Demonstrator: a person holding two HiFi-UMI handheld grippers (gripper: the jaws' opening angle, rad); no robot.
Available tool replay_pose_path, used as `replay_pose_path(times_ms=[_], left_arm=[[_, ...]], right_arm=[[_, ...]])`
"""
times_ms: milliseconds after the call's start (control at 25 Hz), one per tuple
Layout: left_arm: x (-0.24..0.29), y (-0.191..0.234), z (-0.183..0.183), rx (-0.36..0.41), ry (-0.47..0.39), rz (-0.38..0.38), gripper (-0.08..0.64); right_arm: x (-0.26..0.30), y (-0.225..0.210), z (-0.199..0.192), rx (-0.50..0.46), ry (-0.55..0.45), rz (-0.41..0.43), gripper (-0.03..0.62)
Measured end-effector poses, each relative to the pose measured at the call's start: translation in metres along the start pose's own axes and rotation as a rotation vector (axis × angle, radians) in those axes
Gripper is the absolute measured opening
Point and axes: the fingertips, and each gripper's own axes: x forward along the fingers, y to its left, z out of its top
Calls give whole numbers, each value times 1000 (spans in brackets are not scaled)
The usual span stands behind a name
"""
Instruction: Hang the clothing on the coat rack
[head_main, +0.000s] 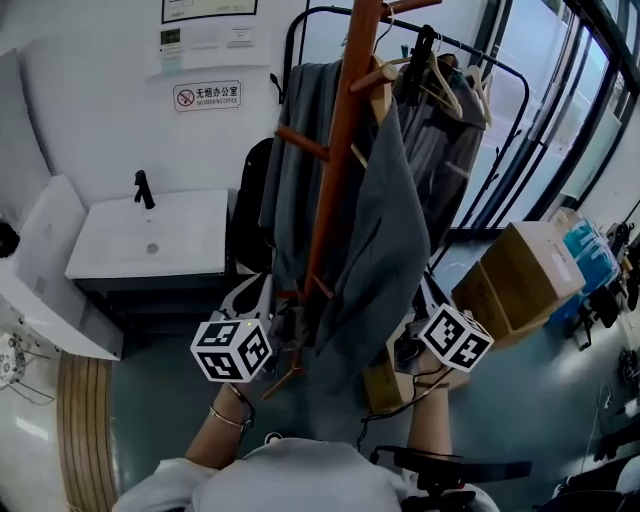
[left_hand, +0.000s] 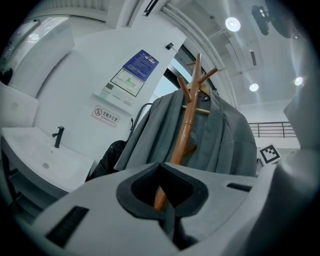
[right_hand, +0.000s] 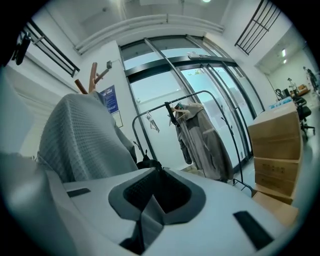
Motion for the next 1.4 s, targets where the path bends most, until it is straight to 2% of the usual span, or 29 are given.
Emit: replay_pose_path(times_ms=[160,320,440,560,720,1160,1400], left_arm=[[5,-11,-5,-2,-5,31,8],[9,-24,-20,-13,2,75,8],[10,-34,-31,-15,21,107,8],[9,-43,-33,15,39,123,8],[4,-42,-24,53,16,160,8],[-1,-34,-20,83,23,183,8],[1,-29,-19,65,15,176,8]], right_arm=[[5,-13,-9,1,19,-2,34],[9,-27,-24,-32,93,30,26],[10,-29,-31,-113,137,50,25],[9,-24,-38,-224,182,55,25],[14,-12,-46,-319,196,57,25],[21,-11,-53,-226,169,54,23],[20,-8,-49,-222,149,55,24]])
